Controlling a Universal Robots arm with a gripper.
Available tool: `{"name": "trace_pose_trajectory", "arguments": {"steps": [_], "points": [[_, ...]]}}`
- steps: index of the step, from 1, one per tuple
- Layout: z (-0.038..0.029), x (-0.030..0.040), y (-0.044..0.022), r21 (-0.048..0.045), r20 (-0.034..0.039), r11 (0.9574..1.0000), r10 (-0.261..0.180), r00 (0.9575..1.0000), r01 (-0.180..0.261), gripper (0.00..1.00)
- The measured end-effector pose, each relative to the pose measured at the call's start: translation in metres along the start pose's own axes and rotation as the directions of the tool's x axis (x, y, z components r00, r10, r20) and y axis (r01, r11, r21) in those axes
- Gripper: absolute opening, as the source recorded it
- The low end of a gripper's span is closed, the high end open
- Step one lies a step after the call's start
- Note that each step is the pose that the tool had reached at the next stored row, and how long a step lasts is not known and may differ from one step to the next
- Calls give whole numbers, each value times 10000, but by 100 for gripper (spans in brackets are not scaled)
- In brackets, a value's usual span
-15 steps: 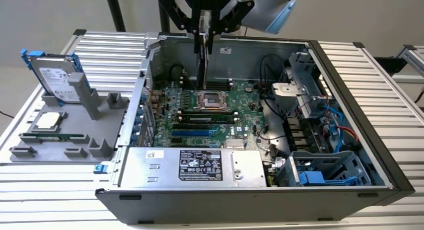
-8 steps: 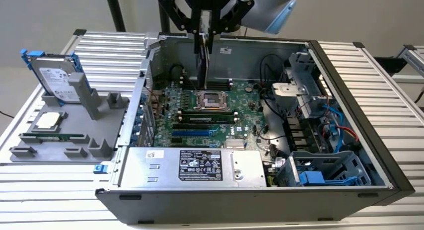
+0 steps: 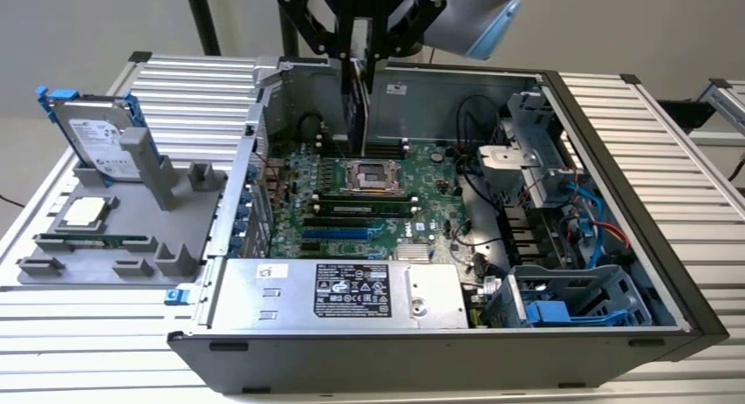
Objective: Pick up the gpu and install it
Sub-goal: 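Insert the gpu into the slot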
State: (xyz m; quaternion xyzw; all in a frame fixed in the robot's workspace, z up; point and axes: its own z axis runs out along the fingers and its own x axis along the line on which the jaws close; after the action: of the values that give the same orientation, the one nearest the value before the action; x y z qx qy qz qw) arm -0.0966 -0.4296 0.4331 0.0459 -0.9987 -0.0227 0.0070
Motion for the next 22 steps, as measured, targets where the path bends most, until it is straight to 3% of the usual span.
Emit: {"name": "trace_pose_trajectory", "arguments": {"steps": [11,22], "points": [[-2,0,0,8,-32,9977,-678,9977,678,0],[-5,0,0,13,-65,9904,-1381,9904,1381,0]]}}
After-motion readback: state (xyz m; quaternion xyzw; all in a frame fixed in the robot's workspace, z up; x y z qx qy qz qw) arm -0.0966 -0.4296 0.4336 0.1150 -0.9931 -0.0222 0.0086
